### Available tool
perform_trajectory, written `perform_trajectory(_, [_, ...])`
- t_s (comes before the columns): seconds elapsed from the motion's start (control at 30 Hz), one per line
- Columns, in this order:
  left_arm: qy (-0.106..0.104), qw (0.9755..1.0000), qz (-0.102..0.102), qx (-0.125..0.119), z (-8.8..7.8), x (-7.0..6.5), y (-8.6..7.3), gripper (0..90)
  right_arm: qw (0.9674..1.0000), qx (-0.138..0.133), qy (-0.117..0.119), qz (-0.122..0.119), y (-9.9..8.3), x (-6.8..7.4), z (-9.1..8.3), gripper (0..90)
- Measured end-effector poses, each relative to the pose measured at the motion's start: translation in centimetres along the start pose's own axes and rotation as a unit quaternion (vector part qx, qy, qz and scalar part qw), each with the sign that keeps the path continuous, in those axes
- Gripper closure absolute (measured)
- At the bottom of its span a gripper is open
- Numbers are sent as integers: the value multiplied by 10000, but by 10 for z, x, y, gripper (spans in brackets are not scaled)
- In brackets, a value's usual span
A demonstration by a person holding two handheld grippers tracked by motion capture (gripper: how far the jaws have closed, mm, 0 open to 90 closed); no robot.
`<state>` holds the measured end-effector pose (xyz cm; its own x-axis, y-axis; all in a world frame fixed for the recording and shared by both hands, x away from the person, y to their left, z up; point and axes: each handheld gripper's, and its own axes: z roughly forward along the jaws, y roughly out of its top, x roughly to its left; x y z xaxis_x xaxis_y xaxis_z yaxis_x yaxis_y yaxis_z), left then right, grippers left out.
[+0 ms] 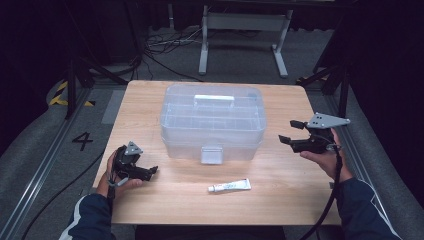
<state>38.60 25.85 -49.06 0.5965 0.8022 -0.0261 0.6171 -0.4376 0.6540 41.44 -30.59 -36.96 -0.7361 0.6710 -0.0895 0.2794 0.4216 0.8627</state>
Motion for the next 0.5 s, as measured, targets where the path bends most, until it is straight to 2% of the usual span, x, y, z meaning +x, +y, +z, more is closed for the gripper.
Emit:
perform_trajectory(0.07, [2,10000,5,1,0,0,0,5,10000,-16,-16,-9,3,0,-1,291])
perform_trajectory(0.2, [-6,10000,10,11,0,-1,1,11,9999,-118,-35,-121,19,3,-2,303])
perform_trajectory(0.27, [-41,9999,87,77,-1,0,3,28,9998,-135,-8,-161,26,3,-2,310])
perform_trajectory(0.37, [-59,9998,135,96,-1,0,6,90,9995,-176,6,-251,39,5,1,319])
perform_trajectory(0.43, [-93,9999,61,37,-1,-1,11,199,9993,-155,46,-324,48,6,4,322])
perform_trajectory(0.47, [-96,9999,73,48,0,-2,14,195,9992,-156,51,-363,54,7,6,323])
perform_trajectory(0.5, [-94,9999,137,25,-1,-3,17,151,9990,-144,69,-406,57,8,8,323])
